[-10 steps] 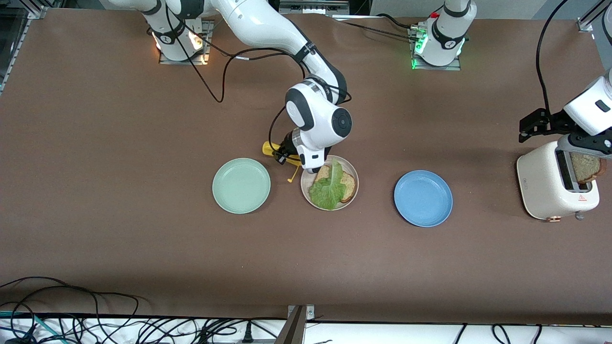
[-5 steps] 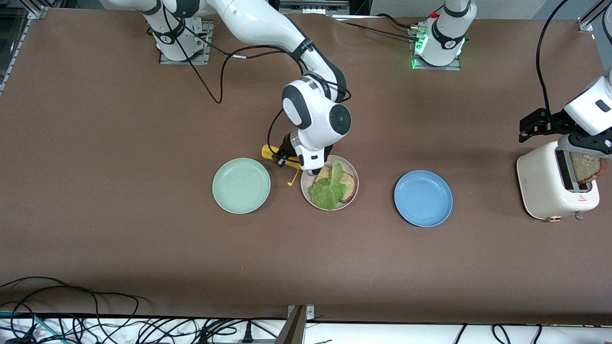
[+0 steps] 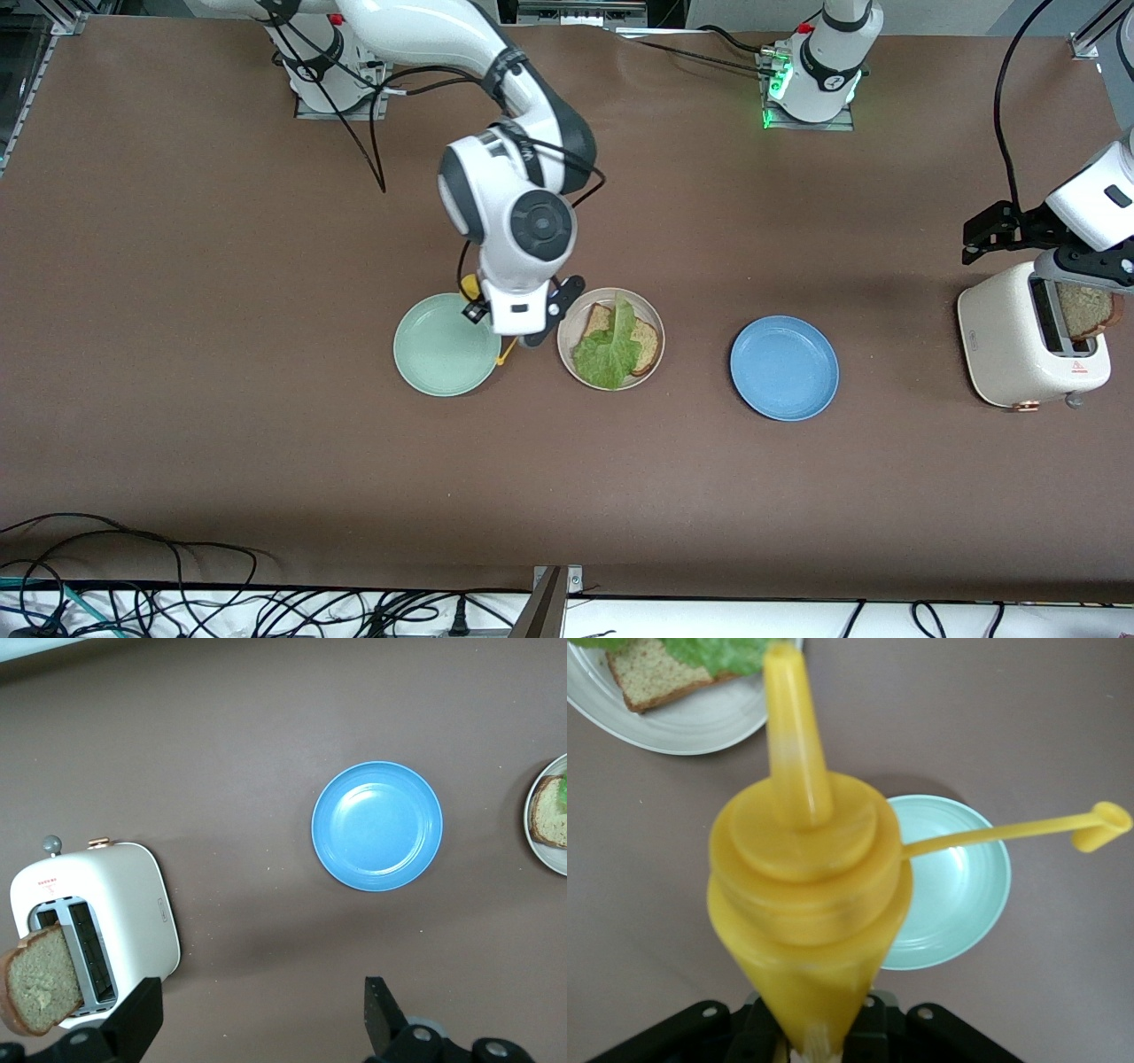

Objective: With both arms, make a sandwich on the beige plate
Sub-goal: 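Carry the mustard bottle back past the pale green plate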

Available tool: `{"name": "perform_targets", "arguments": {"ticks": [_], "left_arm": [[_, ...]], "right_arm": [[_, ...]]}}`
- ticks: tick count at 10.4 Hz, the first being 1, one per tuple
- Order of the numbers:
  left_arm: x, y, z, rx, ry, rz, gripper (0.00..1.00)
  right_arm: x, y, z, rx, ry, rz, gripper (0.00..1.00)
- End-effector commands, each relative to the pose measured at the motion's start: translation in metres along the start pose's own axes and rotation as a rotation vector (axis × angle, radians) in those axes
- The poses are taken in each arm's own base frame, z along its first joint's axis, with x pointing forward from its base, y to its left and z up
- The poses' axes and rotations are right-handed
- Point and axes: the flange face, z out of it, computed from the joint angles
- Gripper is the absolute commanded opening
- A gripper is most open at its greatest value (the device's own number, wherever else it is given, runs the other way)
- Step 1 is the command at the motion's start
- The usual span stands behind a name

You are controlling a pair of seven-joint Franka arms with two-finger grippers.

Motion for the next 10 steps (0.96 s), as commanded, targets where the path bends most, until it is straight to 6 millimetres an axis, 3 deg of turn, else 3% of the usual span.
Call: {"name": "perform_targets", "arguments": {"ticks": [1,3,5,10], "left_arm": [[0.000,-0.001,-0.005,-0.023,0.002,-0.010,1.00],[-0.003,-0.011,-0.007,-0.023,0.006,-0.029,1.00],[-0.001,-0.008,-0.006,-0.042,0.007,-0.028,1.00],[-0.001,-0.008,-0.006,-0.044,0.007,-0.028,1.00]], "right_arm": [[-0.033,0.040,-0.018,0.104,0.068,-0.024,0.22],[-0.076,0.095,-0.024,0.151,0.162,-0.043,0.21],[-0.115,0.137,-0.013,0.175,0.233,-0.103,0.22],[-0.181,0.205,0.051,0.143,0.397,-0.193,0.22]]}}
